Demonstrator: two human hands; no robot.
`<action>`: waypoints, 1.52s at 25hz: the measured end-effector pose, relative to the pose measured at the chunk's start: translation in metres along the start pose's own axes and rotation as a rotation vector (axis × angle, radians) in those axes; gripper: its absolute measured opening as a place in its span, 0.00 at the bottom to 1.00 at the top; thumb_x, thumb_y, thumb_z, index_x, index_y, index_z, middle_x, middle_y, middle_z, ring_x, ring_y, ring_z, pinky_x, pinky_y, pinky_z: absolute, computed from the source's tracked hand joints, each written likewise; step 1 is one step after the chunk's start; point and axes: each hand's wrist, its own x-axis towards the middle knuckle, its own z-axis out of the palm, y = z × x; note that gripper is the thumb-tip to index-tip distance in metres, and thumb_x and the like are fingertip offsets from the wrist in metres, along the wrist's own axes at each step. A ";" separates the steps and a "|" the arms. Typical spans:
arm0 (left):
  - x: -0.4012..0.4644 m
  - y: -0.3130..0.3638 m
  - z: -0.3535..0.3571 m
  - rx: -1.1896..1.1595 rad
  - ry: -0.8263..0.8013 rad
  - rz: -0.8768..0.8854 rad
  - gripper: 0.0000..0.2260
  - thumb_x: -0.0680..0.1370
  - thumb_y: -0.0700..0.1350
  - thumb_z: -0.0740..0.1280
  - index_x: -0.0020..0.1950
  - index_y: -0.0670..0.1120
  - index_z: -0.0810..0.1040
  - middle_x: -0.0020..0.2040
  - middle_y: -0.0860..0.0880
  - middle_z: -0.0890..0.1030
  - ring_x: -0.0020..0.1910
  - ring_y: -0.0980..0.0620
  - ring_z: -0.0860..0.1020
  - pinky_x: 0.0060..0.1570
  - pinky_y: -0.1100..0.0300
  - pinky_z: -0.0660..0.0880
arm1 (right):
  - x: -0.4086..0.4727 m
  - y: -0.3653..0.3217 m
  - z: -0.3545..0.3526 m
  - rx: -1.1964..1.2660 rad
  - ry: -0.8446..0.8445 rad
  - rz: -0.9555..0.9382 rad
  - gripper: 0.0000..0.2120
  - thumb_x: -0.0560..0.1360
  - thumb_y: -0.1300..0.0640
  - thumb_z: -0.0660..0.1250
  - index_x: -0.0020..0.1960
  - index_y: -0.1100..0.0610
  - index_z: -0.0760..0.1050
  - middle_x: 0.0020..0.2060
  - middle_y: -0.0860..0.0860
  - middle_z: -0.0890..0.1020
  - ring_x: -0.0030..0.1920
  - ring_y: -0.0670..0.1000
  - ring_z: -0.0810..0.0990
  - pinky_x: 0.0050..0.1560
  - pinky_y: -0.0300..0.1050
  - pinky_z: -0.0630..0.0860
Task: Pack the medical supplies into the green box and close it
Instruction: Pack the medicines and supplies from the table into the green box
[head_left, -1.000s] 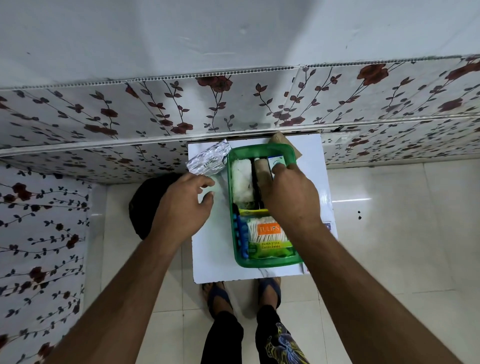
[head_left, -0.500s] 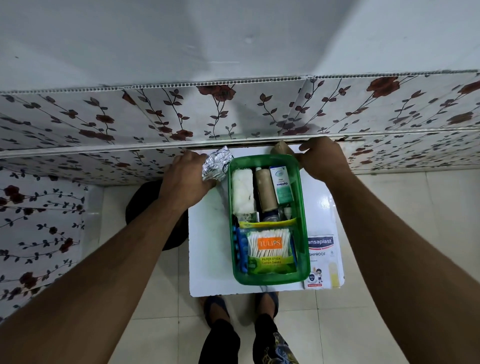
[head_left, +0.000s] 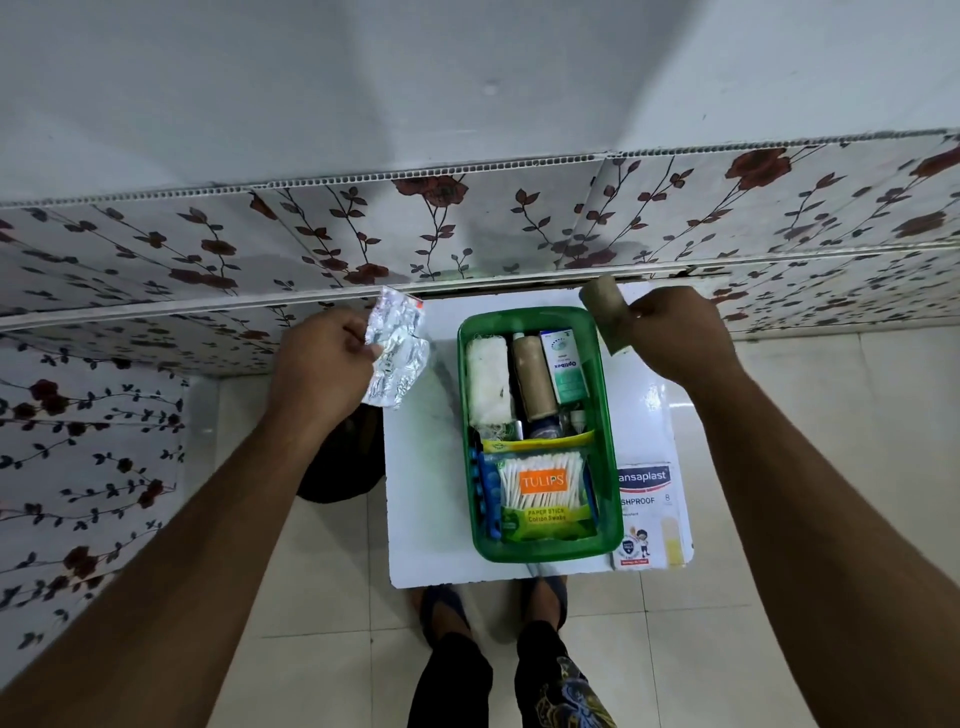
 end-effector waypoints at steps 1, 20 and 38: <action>-0.010 0.006 -0.013 -0.057 0.028 -0.026 0.06 0.72 0.41 0.73 0.42 0.48 0.77 0.34 0.53 0.77 0.38 0.47 0.78 0.39 0.58 0.69 | -0.013 0.001 -0.007 0.026 0.056 0.011 0.24 0.71 0.39 0.59 0.43 0.58 0.84 0.36 0.56 0.82 0.39 0.58 0.79 0.39 0.44 0.69; -0.078 0.075 0.035 0.302 0.040 0.300 0.24 0.73 0.53 0.72 0.67 0.52 0.71 0.53 0.43 0.76 0.51 0.41 0.77 0.38 0.51 0.75 | -0.103 -0.038 0.019 -0.145 0.292 -0.101 0.24 0.79 0.40 0.53 0.45 0.58 0.76 0.42 0.56 0.80 0.39 0.61 0.78 0.34 0.45 0.63; -0.089 0.094 0.027 0.124 -0.128 0.519 0.12 0.75 0.47 0.69 0.58 0.49 0.80 0.58 0.47 0.76 0.59 0.46 0.74 0.57 0.49 0.73 | -0.117 0.053 0.003 0.222 0.259 0.212 0.08 0.74 0.46 0.66 0.44 0.51 0.76 0.34 0.44 0.78 0.40 0.52 0.79 0.36 0.42 0.68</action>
